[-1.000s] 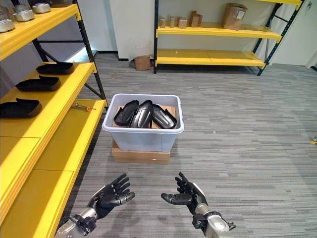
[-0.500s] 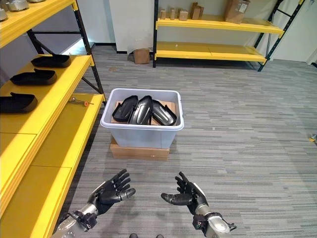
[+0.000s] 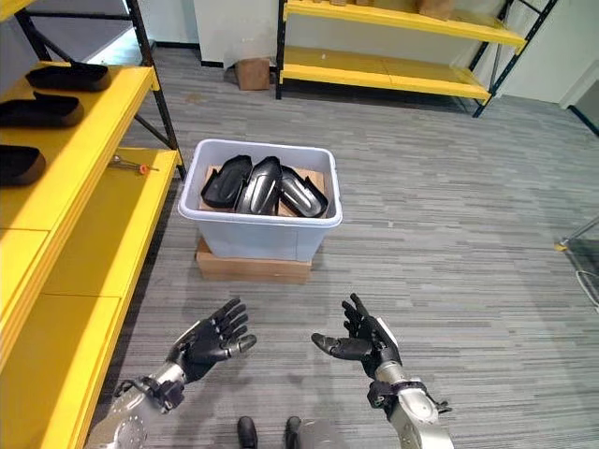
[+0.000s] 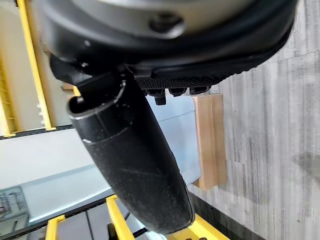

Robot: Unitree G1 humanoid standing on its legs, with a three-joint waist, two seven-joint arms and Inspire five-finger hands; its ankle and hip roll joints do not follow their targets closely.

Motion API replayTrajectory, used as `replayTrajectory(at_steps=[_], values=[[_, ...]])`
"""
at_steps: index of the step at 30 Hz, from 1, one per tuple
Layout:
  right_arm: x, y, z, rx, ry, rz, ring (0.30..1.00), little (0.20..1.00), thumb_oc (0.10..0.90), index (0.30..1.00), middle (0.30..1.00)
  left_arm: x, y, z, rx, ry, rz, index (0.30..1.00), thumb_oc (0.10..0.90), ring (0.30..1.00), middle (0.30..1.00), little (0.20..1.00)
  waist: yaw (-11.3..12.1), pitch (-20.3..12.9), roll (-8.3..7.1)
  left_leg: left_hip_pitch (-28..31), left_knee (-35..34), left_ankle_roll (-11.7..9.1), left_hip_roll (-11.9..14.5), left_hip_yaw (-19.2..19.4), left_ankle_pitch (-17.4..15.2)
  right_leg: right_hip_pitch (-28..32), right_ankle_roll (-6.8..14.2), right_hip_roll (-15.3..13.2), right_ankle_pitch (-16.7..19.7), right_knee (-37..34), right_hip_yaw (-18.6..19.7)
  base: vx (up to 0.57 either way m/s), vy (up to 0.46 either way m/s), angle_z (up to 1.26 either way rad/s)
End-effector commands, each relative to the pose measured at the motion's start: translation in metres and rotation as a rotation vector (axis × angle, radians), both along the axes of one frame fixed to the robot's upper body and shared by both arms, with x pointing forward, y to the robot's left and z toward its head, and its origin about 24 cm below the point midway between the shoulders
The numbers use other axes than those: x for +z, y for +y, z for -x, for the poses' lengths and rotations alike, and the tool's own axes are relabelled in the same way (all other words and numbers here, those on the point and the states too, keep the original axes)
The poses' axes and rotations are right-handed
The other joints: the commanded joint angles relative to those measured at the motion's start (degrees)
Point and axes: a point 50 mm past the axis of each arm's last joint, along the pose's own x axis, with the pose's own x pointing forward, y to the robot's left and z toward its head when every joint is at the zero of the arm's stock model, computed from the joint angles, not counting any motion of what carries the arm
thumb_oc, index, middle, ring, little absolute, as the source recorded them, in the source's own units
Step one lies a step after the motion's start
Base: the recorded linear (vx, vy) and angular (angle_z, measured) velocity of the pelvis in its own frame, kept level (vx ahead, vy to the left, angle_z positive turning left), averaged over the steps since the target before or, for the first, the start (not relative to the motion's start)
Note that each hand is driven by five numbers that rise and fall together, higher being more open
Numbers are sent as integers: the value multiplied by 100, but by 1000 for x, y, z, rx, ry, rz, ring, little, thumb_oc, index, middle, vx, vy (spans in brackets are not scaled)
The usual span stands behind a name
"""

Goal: Move parts from the plastic box to the shelf.

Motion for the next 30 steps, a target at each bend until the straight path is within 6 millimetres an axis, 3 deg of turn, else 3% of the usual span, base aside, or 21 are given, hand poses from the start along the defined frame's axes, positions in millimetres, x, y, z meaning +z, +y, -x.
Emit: replayTrajectory(at_steps=[1, 6, 9, 13, 15, 22, 27, 28, 30], values=[[48, -5, -22, -43, -294, -65, 1000, 1000, 900, 1000, 1000, 35, -12, -21, -17, -195, 47, 1000, 900, 1000, 1000, 1000, -88, -366, -35, 170, 375, -91, 25, 45, -926, 80, 277, -137, 677, -648, 92, 134, -63, -11], [47, -5, -15, -16, -278, -8, 1000, 1000, 900, 1000, 1000, 36, -18, -23, -15, -193, 40, 1000, 900, 1000, 1000, 1000, -247, -357, -127, 333, 381, -136, -108, -123, -1083, 134, 239, -64, 903, -1931, 351, 193, -122, 18], [52, -7, -14, -46, -312, 38, 1000, 1000, 900, 1000, 1000, 35, -22, -12, -51, -202, 28, 1000, 900, 1000, 1000, 1000, -262, -297, -160, 472, 381, -148, -114, -154, -1138, -166, 341, -24, 1225, -2047, 394, 240, -205, 36], [65, -11, -13, -112, -389, 115, 1000, 1000, 900, 1000, 1000, 37, -21, -9, 25, -211, 59, 1000, 900, 1000, 1000, 1000, -276, -313, -157, 461, 472, -133, -118, -153, -1197, -150, 230, 2, 1119, -2026, 337, 221, -190, 20], [75, -11, -14, -81, -424, 220, 1000, 1000, 900, 1000, 1000, 37, -21, -6, 51, -233, 77, 1000, 900, 1000, 1000, 1000, -297, -388, -94, 476, 504, -178, -87, -113, -1226, 47, 55, 25, 866, -2069, 347, 310, -239, 15], [83, -16, -22, -102, -437, 299, 1000, 1000, 900, 1000, 1000, 51, -16, -11, 102, -297, 117, 1000, 900, 1000, 1000, 1000, -250, -499, -24, 360, 780, -365, 144, -119, -1248, 334, -221, 126, 540, -2128, 341, 167, -181, -2], [78, -17, -18, -87, -408, 269, 1000, 1000, 900, 1000, 1000, 50, -13, -10, 179, -261, 166, 1000, 900, 1000, 1000, 1000, -209, -592, -50, 146, 1438, -487, 280, -177, -1234, 504, -399, 151, 351, -2077, 293, 155, -201, 3], [76, -18, -17, -88, -392, 268, 1000, 1000, 900, 1000, 1000, 47, -14, -9, 189, -242, 172, 1000, 900, 1000, 1000, 1000, -217, -626, -33, 152, 1803, -547, 320, -120, -1165, 515, -467, 160, 276, -2061, 219, 75, -158, -4], [73, -20, -14, -91, -388, 276, 1000, 1000, 900, 1000, 1000, 46, -18, -8, 169, -237, 171, 1000, 900, 1000, 1000, 1000, -163, -574, -75, -420, 2907, -665, 451, -18, -717, 682, -616, 167, 201, -2096, 129, 65, -227, 1]])
